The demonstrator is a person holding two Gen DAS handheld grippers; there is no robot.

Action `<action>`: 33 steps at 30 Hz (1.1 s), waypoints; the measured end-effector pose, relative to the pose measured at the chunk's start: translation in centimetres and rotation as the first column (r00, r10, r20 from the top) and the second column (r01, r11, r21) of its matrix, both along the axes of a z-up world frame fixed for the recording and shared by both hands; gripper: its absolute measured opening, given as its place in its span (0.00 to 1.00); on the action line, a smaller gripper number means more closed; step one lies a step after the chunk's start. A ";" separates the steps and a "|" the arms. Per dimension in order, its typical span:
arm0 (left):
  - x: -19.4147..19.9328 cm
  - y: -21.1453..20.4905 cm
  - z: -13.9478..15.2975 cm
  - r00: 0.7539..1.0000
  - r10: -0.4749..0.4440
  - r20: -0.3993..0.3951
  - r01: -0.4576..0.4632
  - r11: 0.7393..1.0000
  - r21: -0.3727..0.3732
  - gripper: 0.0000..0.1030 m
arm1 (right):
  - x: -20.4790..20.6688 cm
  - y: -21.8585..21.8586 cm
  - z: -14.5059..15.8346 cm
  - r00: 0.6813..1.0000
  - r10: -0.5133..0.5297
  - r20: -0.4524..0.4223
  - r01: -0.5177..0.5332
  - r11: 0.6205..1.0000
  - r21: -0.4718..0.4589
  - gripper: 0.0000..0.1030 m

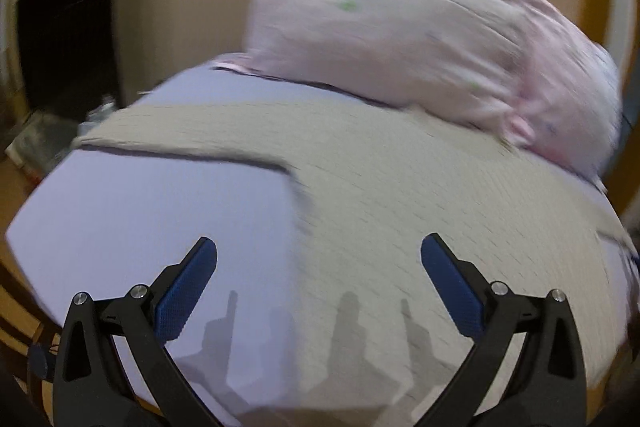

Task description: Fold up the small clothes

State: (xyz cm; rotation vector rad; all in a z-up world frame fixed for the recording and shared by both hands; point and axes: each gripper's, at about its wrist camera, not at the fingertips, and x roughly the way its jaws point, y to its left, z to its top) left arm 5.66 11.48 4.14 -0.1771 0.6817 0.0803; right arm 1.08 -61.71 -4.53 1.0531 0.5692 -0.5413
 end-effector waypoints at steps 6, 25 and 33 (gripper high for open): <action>3.0 7.5 -0.1 0.992 0.123 -0.011 -0.123 0.987 -0.103 0.99 | 1.0 -4.5 -1.7 0.987 -0.146 0.073 0.139 0.987 0.086 0.22; 7.6 21.1 -2.2 0.893 0.443 -0.078 -0.437 0.815 -0.380 0.92 | 16.6 44.1 9.3 0.383 0.920 -0.082 -0.800 0.286 -0.528 0.13; 8.6 24.7 -3.4 0.850 0.516 -0.105 -0.491 0.705 -0.511 0.73 | 15.2 44.2 8.7 0.374 0.925 -0.067 -0.807 0.289 -0.515 0.73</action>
